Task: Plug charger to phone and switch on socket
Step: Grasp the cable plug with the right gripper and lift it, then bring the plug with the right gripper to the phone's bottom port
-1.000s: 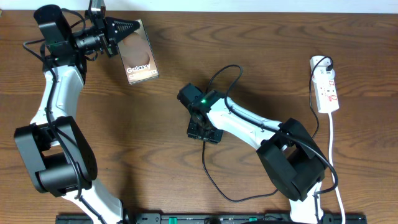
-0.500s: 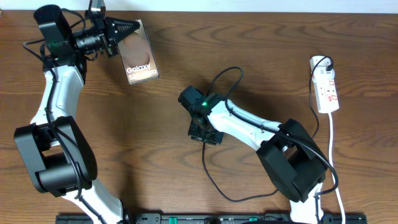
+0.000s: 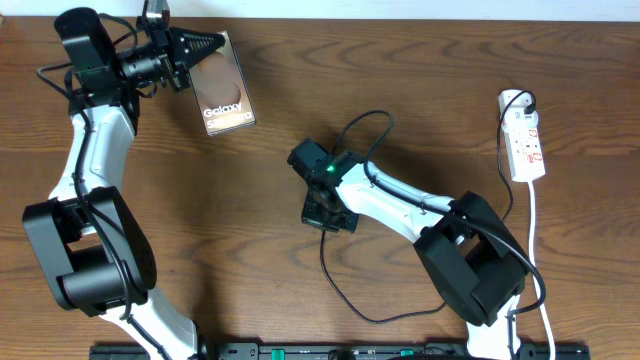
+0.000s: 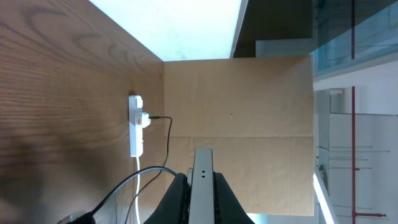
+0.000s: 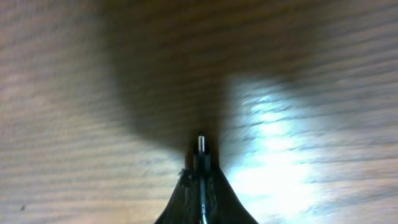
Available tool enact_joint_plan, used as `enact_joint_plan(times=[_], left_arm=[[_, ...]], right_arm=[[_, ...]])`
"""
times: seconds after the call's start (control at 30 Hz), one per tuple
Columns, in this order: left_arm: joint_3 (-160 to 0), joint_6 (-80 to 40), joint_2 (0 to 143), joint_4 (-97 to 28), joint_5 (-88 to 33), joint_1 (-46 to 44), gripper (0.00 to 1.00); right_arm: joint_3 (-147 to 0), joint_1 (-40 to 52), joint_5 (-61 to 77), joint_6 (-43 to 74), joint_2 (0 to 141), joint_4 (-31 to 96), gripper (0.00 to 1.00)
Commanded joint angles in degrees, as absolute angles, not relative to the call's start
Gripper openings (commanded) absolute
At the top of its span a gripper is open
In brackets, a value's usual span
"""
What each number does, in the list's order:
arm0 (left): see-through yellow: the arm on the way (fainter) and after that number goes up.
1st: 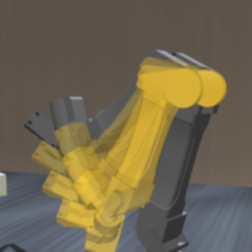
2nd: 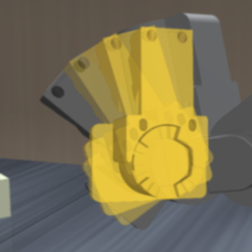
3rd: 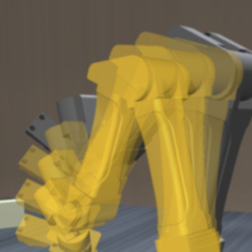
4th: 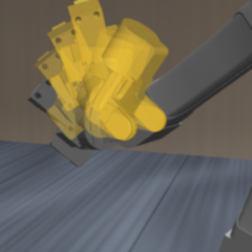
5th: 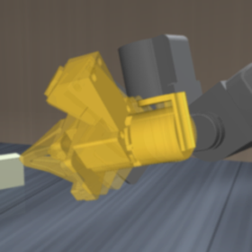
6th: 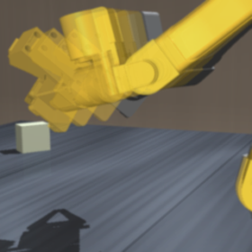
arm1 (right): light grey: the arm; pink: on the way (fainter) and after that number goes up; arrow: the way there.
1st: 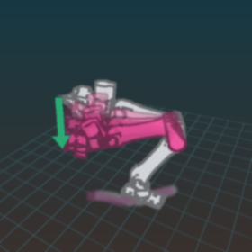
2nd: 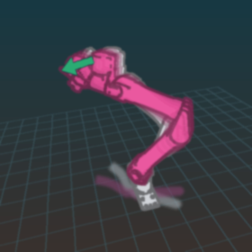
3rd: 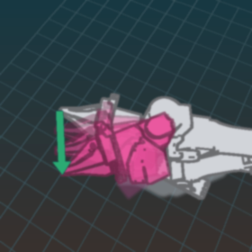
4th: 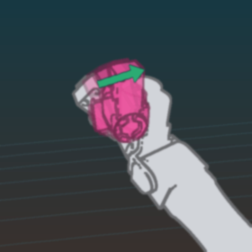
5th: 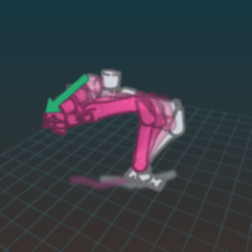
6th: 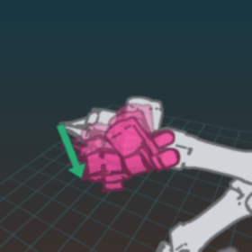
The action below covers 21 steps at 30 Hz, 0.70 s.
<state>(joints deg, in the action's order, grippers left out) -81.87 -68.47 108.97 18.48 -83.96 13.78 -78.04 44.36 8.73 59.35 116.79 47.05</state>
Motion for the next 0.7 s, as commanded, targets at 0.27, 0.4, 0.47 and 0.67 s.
enact_joint_plan(times=[0.27,0.4,0.47,0.67], left_arm=[[-81.62,-64.88,107.57,19.0,-82.74,13.91,0.08],[-81.62,-64.18,107.57,19.03,-78.5,13.91,0.07],[-81.62,-64.2,107.57,19.05,-77.08,13.91,0.07],[-81.65,-64.62,107.57,23.27,-77.14,13.91,0.07]], right_arm=[[-80.58,37.23,72.2,16.75,117.86,27.38,0.01],[-80.58,36.32,75.81,16.01,117.86,18.2,0.01],[-80.58,36.23,76.23,18.81,117.86,13.85,0.01],[-80.58,36.47,80.4,23.64,117.86,-1.3,0.01]])
